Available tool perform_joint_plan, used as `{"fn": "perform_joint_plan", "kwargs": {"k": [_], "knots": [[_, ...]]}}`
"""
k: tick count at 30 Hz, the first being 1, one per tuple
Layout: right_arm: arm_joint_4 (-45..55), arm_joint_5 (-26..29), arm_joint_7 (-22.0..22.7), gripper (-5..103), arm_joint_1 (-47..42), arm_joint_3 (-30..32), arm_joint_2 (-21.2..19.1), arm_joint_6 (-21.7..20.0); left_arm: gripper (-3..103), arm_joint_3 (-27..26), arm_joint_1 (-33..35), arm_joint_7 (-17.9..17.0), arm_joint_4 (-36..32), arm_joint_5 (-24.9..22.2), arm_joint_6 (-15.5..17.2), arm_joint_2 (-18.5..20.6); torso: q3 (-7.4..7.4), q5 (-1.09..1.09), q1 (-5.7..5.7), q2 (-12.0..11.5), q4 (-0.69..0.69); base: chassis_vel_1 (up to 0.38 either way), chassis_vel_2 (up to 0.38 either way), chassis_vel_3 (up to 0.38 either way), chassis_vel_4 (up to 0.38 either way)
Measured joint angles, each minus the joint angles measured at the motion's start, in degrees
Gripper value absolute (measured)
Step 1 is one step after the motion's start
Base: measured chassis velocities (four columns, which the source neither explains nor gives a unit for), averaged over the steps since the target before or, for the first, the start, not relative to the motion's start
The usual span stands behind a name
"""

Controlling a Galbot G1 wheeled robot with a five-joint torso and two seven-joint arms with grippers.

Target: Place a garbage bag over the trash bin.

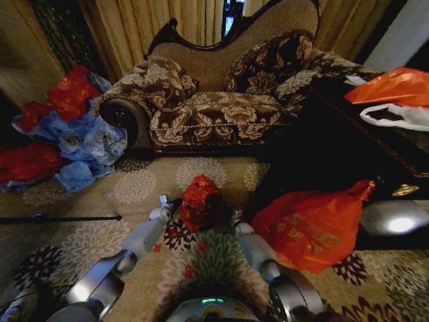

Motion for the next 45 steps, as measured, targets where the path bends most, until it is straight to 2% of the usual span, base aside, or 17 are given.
{"fn": "perform_joint_plan", "kwargs": {"k": [6,13,16,17,20,22,24,25,27,28,30,31,33,35,37,40,45], "knots": [[10.66,2.41,1.5,0,-3.91,-4.64,-3.31,-1.66,0,-0.55,2.26,2.15,-2.48,0.12,-1.28,1.45,0.0,0.02,0.0,0.0,0.03,0.0,0.0,0.0,0.0],[20.02,5.79,2.82,-2,-7.58,-6.53,-7.36,-3.45,-1,-1.66,3.94,1.91,-6.05,0.05,-2.61,2.43,0.0,0.03,0.0,0.0,0.03,0.0,0.0,0.0,0.0],[23.65,8.59,3.09,14,-8.86,-6.35,-8.88,-3.86,16,-2.14,3.93,0.39,-6.32,0.04,-3.52,2.17,0.0,0.02,0.0,0.0,0.01,0.0,0.0,0.0,0.0],[23.65,8.59,3.09,14,-8.86,-6.35,-8.88,-3.86,16,-2.14,3.93,0.39,-6.32,0.04,-3.52,2.17,0.0,0.02,0.0,0.0,0.01,0.0,0.0,0.0,0.0],[27.21,11.88,3.82,30,-9.84,-5.59,-9.95,-4.08,26,-2.22,3.87,-1.25,-6.85,-0.17,-3.78,2.53,-0.01,0.02,-0.01,0.0,0.01,0.0,0.0,0.0,0.0],[27.96,12.72,4.05,30,-9.97,-5.44,-10.18,-4.19,32,-2.22,3.83,-1.77,-7.0,-0.35,-3.84,2.59,0.0,0.02,0.0,0.0,0.02,0.0,0.0,0.0,0.0],[29.67,14.6,4.65,41,-10.11,-4.84,-10.56,-4.27,43,-2.23,3.46,-3.32,-7.61,-1.65,-3.82,2.57,0.0,0.02,0.0,0.0,0.02,0.0,0.0,0.0,0.0],[29.67,14.6,4.65,41,-10.11,-4.84,-10.56,-4.27,43,-2.23,3.46,-3.32,-7.61,-1.65,-3.82,2.57,0.0,0.02,0.0,0.0,0.02,0.0,0.0,0.0,0.0],[31.37,15.22,5.35,52,-10.63,-4.13,-11.06,-4.29,48,-2.22,3.08,-4.02,-7.95,-2.37,-3.69,2.59,0.0,0.03,0.0,0.0,0.02,0.0,0.0,0.0,0.0],[34.86,16.03,6.48,57,-12.1,-3.7,-12.01,-4.62,59,-2.21,2.99,-4.44,-8.72,-3.09,-3.51,2.79,0.0,0.02,0.0,0.0,0.02,0.0,0.0,0.0,0.0],[40.7,17.33,7.88,68,-15.15,-3.46,-13.9,-5.58,64,-2.4,3.3,-5.1,-10.61,-4.92,-2.9,3.36,-0.01,0.03,-0.01,0.0,0.02,0.0,0.0,0.0,0.0],[40.7,17.33,7.88,68,-15.15,-3.46,-13.9,-5.58,64,-2.4,3.3,-5.1,-10.61,-4.92,-2.9,3.36,-0.01,0.03,-0.01,0.0,0.02,0.0,0.0,0.0,0.0],[45.74,18.25,8.96,74,-18.06,-3.52,-15.74,-6.41,76,-2.71,3.87,-5.51,-12.12,-6.02,-2.54,4.07,-0.01,0.03,-0.01,0.0,0.0,0.0,0.0,0.0,0.0],[46.89,18.44,9.19,79,-18.78,-3.57,-16.12,-6.54,76,-2.83,4.15,-5.56,-12.65,-6.2,-2.47,4.36,-0.01,0.02,-0.01,0.0,0.0,0.0,0.0,0.0,0.0],[55.74,19.59,10.82,90,-23.28,-5.22,-19.22,-8.32,92,-5.61,8.15,-5.98,-18.22,-7.14,-1.51,7.57,-0.02,0.02,-0.02,0.01,-0.01,0.0,0.0,0.0,0.0],[59.81,19.8,11.43,98,-25.4,-5.78,-20.1,-8.92,96,-6.8,10.09,-6.49,-19.06,-7.15,-1.47,8.88,-0.02,0.05,-0.02,0.01,0.09,0.0,0.0,0.0,0.0],[66.61,17.7,11.03,100,-31.46,-5.29,-21.97,-8.15,100,-7.4,10.87,-8.53,-19.05,-10.16,-0.96,8.92,-0.02,0.03,-0.02,0.02,0.01,0.0,0.0,0.0,0.0]]}}
